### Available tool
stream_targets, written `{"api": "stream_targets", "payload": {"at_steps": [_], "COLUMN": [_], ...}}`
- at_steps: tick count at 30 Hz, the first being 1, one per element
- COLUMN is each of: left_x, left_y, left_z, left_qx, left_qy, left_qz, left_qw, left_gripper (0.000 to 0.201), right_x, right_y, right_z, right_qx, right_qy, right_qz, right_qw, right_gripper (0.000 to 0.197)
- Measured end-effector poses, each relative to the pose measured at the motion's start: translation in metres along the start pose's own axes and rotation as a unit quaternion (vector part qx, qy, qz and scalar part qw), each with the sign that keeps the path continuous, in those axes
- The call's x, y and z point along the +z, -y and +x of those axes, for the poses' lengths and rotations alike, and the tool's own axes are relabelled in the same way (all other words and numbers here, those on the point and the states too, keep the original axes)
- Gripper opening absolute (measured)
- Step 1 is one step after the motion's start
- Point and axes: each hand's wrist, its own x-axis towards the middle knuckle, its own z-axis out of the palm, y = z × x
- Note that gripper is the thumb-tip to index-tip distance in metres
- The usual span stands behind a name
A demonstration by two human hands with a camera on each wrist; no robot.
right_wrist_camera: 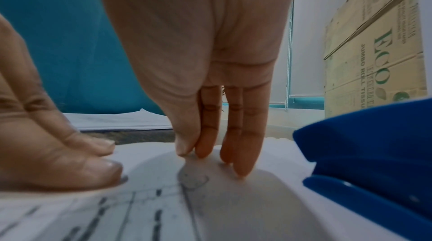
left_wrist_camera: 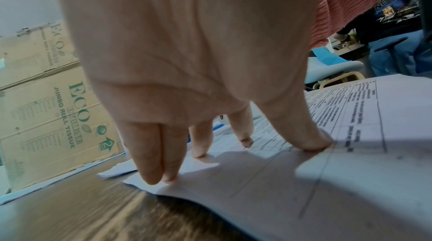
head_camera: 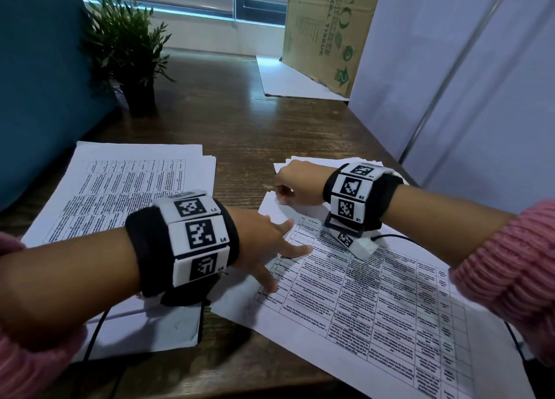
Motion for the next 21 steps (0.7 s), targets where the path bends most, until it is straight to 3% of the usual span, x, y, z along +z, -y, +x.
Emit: {"api": "stream_targets", "payload": {"at_steps": [13, 21], "left_x": [0.002, 0.002], "left_y": [0.001, 0.001], "left_z": [0.001, 0.002], "left_qx": [0.001, 0.001], "left_qy": [-0.005, -0.008], "left_qz": [-0.001, -0.001], "left_qw": [1.000, 1.000], "left_gripper": [0.083, 0.083], "right_x": [0.001, 0.003], "right_y": [-0.017, -0.019], "right_z": [-0.005, -0.013], "right_qx": [0.034, 0.049], "right_qy": [-0.003, 0.029], "right_qz": [0.045, 0.051], "right_qw": [0.998, 0.997], "right_gripper": [0.020, 0.010]}}
